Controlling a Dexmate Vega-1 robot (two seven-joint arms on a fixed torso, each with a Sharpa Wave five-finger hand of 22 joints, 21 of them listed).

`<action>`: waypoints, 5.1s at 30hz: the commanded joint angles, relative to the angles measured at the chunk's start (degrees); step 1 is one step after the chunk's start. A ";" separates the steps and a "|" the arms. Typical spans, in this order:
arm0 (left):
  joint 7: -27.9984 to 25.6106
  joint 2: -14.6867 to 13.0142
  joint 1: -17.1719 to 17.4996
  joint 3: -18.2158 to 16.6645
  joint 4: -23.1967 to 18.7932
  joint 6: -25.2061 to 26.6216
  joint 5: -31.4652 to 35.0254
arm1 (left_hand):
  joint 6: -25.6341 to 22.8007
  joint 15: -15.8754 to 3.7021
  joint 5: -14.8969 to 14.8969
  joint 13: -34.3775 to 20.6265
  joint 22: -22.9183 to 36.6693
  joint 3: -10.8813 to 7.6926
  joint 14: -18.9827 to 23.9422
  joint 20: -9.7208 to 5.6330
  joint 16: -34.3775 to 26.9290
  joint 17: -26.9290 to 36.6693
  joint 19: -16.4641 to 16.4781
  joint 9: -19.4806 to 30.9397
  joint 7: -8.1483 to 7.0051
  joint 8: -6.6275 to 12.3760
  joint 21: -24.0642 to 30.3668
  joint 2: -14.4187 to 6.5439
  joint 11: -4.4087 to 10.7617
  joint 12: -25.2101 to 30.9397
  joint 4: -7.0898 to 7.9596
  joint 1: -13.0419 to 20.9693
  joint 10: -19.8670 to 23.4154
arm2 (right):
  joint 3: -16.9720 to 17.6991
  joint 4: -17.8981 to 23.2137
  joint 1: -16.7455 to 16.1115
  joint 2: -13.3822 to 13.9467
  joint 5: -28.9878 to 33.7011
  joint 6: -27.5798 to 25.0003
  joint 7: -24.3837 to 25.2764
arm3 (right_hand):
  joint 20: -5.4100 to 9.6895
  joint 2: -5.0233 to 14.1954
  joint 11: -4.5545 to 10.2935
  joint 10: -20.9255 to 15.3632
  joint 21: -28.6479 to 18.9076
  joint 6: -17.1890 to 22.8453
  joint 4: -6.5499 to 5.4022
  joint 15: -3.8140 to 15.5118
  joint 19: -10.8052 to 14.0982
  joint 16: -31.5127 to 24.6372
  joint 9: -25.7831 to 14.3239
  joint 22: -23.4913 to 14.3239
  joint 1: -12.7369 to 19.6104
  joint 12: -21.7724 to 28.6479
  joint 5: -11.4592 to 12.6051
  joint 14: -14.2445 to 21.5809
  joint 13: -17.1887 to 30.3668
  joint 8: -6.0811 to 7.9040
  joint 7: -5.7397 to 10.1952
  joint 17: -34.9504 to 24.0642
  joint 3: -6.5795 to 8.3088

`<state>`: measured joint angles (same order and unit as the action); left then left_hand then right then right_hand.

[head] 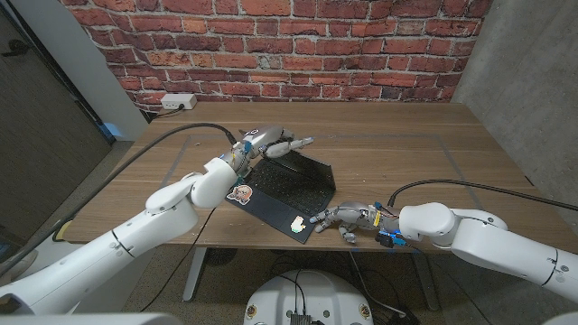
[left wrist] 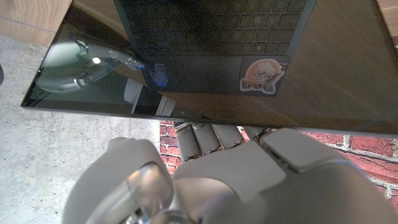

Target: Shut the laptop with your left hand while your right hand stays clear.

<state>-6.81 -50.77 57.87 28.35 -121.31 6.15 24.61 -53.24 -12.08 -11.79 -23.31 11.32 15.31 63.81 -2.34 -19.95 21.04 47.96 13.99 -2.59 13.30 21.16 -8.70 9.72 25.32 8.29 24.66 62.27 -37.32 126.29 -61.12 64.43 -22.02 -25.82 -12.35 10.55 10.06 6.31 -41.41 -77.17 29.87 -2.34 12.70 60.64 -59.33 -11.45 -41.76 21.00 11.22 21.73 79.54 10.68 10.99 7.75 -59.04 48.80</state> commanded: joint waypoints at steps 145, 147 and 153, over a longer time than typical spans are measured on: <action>-10.90 -3.08 20.94 -17.34 1.09 -11.96 -21.11 | 0.61 -0.44 -0.43 1.59 0.12 0.41 -3.41 1.39 3.44 0.99 -3.36 -0.24 0.23 0.05 -2.17 -0.39 -0.93 -1.93 0.05 0.48 -2.36 | 21.75 7.64 -19.50 -17.65 13.56 8.21 38.66 | 1.95 -1.64 -0.32 -7.18 -3.19 9.31 8.13 0.20 -3.09 4.99 -1.98 -0.21 -3.55 1.10 0.14 -0.32 2.21 0.48 -2.61 18.74 -2.46; -10.85 -2.15 20.69 -17.52 2.10 -12.68 -21.83 | 1.10 -0.32 -0.44 2.06 0.14 0.33 -5.21 1.80 4.28 0.87 -4.08 -0.30 0.56 -0.11 -2.48 -0.43 -1.12 -2.58 0.03 0.61 -2.93 | 20.68 7.50 -18.61 -18.18 14.72 8.00 39.33 | 1.93 -1.59 0.01 -8.40 -7.21 9.87 6.55 0.16 -0.38 0.77 -1.85 -7.03 -4.92 1.64 0.41 0.80 2.23 0.70 -2.79 14.05 -0.55; -11.18 0.24 18.38 -17.07 5.32 -17.41 -21.35 | 2.84 0.82 -0.41 4.24 0.16 0.33 -12.15 2.28 8.22 -2.17 -5.29 -0.65 0.13 -0.40 -3.22 -0.19 -2.52 -7.12 -0.05 0.85 -7.91 | 18.71 5.66 -16.79 -19.60 14.94 8.96 39.01 | 2.00 -2.09 -0.01 -8.62 -7.29 9.80 5.48 0.14 -0.92 -0.55 -1.77 -9.35 -6.09 1.64 0.49 0.26 2.09 0.64 -2.80 12.27 0.56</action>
<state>-17.16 -55.31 78.51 12.64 -121.34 -3.80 6.06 -51.62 -8.05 -11.79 -19.64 11.33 15.55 53.67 -0.15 -12.76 19.74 43.31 13.43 -2.02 13.19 18.39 -9.07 7.60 19.65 8.54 25.03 55.98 -15.21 134.25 -81.15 47.51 -8.61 -17.20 26.31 9.83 8.10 6.16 -49.67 -84.34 39.51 3.54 12.91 59.95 -59.57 -13.08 -50.40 15.42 12.32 21.84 79.76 12.76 11.43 5.10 -46.36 48.86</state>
